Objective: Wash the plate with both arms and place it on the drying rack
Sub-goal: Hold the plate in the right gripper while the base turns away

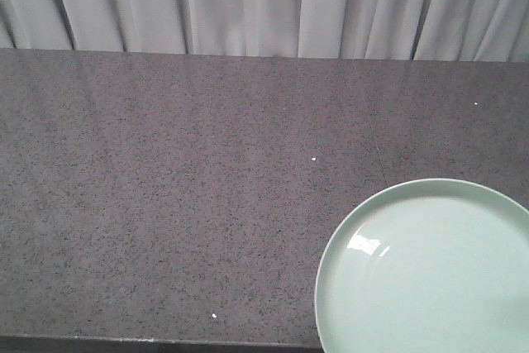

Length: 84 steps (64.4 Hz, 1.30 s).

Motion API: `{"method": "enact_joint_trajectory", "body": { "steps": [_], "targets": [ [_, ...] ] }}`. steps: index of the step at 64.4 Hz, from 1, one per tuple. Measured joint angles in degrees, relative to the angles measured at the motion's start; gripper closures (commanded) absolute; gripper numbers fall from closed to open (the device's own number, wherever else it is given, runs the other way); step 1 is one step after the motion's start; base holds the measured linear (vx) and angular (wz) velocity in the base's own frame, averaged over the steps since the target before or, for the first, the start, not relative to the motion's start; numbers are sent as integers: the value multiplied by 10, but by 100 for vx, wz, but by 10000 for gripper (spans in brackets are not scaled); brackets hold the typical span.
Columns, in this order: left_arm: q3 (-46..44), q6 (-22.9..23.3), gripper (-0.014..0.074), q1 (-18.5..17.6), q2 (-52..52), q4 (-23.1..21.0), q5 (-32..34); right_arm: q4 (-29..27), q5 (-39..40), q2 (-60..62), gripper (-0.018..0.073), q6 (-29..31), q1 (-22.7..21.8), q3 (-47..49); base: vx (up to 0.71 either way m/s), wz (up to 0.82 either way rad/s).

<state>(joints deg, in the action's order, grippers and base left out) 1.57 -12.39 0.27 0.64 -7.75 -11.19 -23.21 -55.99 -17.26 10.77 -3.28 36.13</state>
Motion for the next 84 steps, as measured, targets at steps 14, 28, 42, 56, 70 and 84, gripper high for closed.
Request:
{"method": "enact_joint_trajectory", "body": {
  "steps": [14, 28, 42, 56, 70, 84],
  "targets": [
    [0, 0, 603, 0, 0, 0, 0, 0, 0, 0, 561, 0, 0, 0, 0, 0],
    [0, 0, 603, 0, 0, 0, 0, 0, 0, 0, 561, 0, 0, 0, 0, 0],
    [0, 0, 603, 0, 0, 0, 0, 0, 0, 0, 561, 0, 0, 0, 0, 0],
    [0, 0, 603, 0, 0, 0, 0, 0, 0, 0, 561, -1, 0, 0, 0, 0],
    [0, 0, 603, 0, 0, 0, 0, 0, -1, 0, 561, -1, 0, 0, 0, 0],
    [0, 0, 603, 0, 0, 0, 0, 0, -1, 0, 561, -1, 0, 0, -1, 2]
  ]
}}
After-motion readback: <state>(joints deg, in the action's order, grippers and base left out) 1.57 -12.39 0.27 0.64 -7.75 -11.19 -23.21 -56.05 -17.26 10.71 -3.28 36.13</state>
